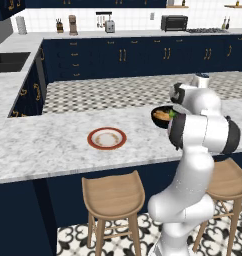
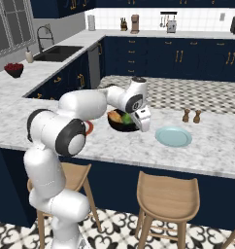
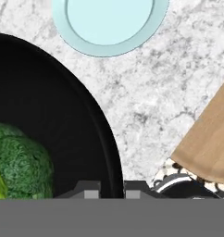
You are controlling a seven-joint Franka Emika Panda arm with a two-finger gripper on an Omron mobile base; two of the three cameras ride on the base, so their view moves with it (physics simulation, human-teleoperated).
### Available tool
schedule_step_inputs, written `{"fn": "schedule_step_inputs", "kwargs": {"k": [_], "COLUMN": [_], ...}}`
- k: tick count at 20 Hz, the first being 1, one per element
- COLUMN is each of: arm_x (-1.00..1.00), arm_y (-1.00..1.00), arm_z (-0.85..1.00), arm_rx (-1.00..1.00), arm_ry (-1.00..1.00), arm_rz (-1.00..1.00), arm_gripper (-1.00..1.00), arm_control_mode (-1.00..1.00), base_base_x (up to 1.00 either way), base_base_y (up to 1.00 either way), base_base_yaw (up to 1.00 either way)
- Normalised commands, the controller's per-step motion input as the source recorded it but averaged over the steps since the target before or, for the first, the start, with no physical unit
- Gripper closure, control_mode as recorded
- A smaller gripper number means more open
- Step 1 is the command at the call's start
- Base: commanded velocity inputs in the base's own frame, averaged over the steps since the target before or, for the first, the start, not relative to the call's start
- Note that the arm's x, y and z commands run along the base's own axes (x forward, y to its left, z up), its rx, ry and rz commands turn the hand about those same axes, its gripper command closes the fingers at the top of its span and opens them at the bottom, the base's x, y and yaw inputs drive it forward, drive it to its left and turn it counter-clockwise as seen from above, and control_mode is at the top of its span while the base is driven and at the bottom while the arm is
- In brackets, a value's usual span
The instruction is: Pick the chicken drumstick and broccoli from their plates and place them in the bowl. Then put the bowl in the fridge.
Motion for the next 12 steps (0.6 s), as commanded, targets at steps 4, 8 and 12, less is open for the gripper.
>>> {"fn": "schedule_step_inputs", "kwargs": {"k": [4, 8, 12], "arm_x": [-0.78, -0.95, -0.99], "arm_y": [0.75, 0.8, 0.81], "arm_z": [0.98, 0.85, 0.82], "arm_rx": [0.0, 0.0, 0.0], "arm_ry": [0.0, 0.0, -0.04], "arm_rz": [-0.25, -0.24, -0.25], "arm_gripper": [1.0, 1.0, 1.0], "arm_control_mode": [-1.0, -1.0, -1.0], "base_base_x": [0.0, 0.0, 0.0], "base_base_y": [0.0, 0.0, 0.0], "base_base_yaw": [0.0, 0.0, 0.0]}}
